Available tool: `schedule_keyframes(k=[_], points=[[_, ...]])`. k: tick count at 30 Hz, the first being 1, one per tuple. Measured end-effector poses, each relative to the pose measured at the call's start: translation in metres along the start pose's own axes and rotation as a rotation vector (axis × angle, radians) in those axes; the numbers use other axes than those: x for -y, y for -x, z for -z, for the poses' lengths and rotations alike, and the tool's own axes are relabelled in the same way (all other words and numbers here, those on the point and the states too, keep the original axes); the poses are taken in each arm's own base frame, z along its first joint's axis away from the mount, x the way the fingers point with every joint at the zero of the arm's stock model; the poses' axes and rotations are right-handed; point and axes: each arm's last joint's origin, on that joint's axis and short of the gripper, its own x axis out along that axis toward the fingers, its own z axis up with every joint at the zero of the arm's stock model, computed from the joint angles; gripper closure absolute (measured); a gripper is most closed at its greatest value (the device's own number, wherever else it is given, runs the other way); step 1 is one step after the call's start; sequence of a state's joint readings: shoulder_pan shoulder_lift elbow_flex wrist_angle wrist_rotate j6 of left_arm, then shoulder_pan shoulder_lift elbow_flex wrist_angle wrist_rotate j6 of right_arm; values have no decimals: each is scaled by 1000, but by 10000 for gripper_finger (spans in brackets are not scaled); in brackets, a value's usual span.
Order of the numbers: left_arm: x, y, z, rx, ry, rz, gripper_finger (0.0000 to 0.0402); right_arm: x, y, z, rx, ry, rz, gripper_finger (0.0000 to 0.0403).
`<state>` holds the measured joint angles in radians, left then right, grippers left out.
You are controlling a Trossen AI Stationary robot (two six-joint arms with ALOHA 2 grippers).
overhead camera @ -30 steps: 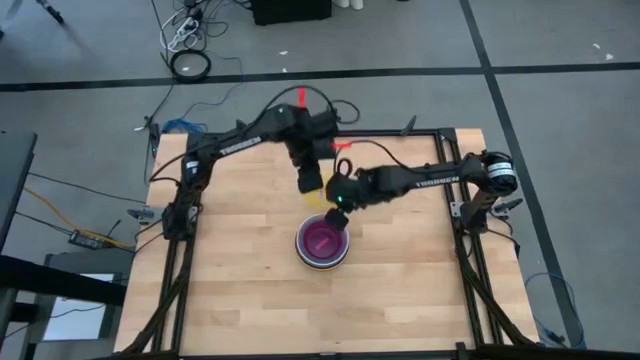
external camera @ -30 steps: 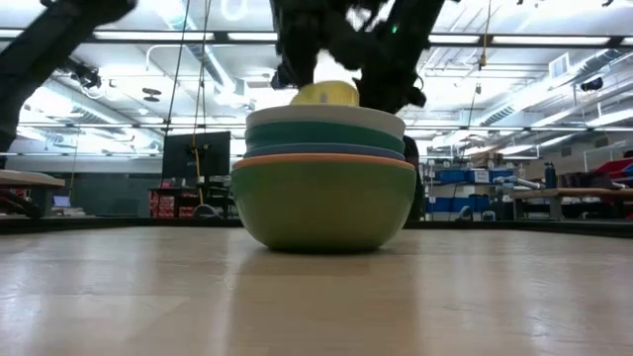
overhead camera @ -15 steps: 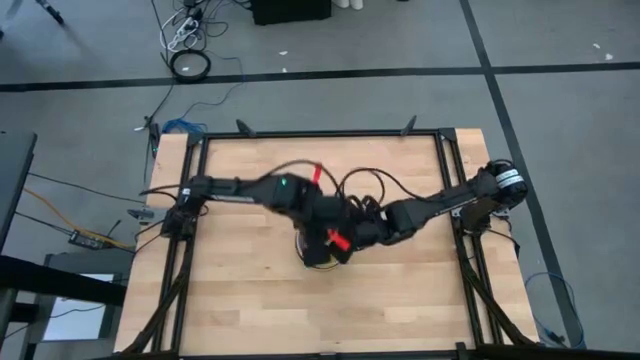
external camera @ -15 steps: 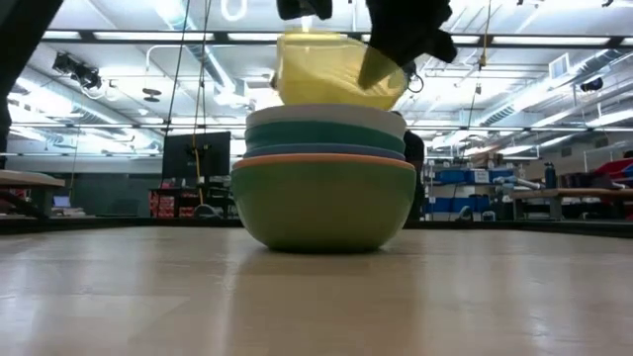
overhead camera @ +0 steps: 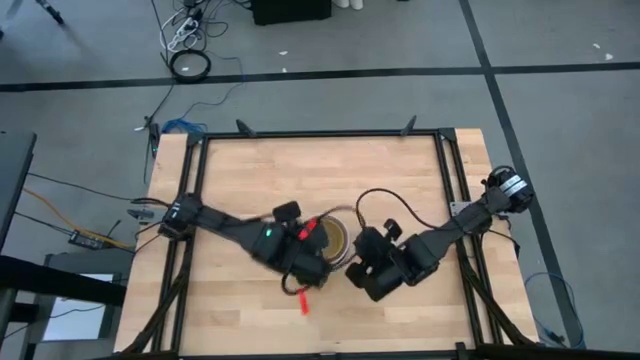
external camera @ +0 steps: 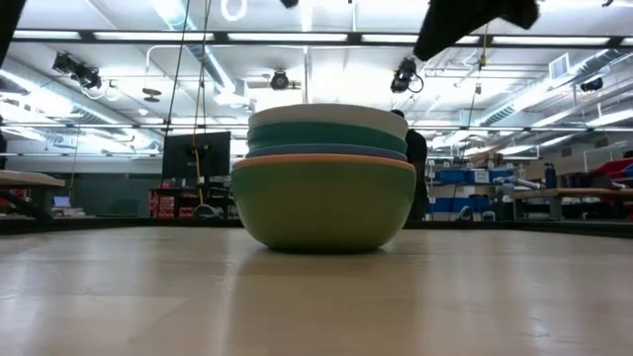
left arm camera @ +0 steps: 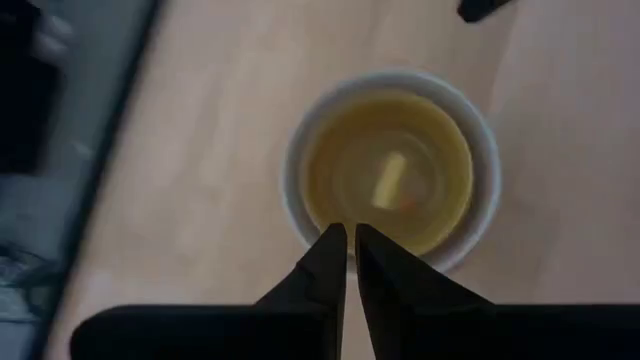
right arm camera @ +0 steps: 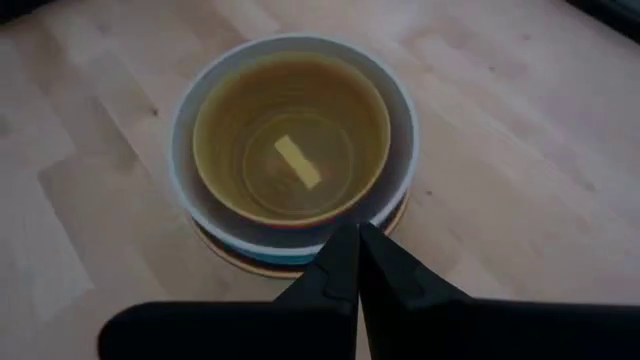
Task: Nest bowls inside each other
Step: Return to Home Position
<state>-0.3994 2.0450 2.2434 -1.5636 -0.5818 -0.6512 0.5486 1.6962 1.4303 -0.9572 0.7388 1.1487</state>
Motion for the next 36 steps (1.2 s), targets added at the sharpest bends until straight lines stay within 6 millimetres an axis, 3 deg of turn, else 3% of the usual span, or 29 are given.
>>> schedule_keyframes(k=[4,7,12,17,21,25,31,36], points=[[1,-5,15,104,-6,-199,364,12,0,3,19,-55,117,403],[-14,-18,29,88,24,-289,364,28,-9,4,-35,-85,228,403],[-61,-40,83,36,156,-430,365,49,-15,10,-51,-82,396,403],[-102,-26,145,187,408,-289,365,70,-9,4,15,-86,513,403],[-129,8,186,394,469,-46,365,79,12,-9,99,12,436,403],[-162,29,225,552,446,170,371,89,50,-16,190,166,302,403],[-180,13,267,689,342,355,380,129,101,5,330,170,32,403],[-179,-11,287,765,317,377,380,169,100,47,389,103,-150,403]])
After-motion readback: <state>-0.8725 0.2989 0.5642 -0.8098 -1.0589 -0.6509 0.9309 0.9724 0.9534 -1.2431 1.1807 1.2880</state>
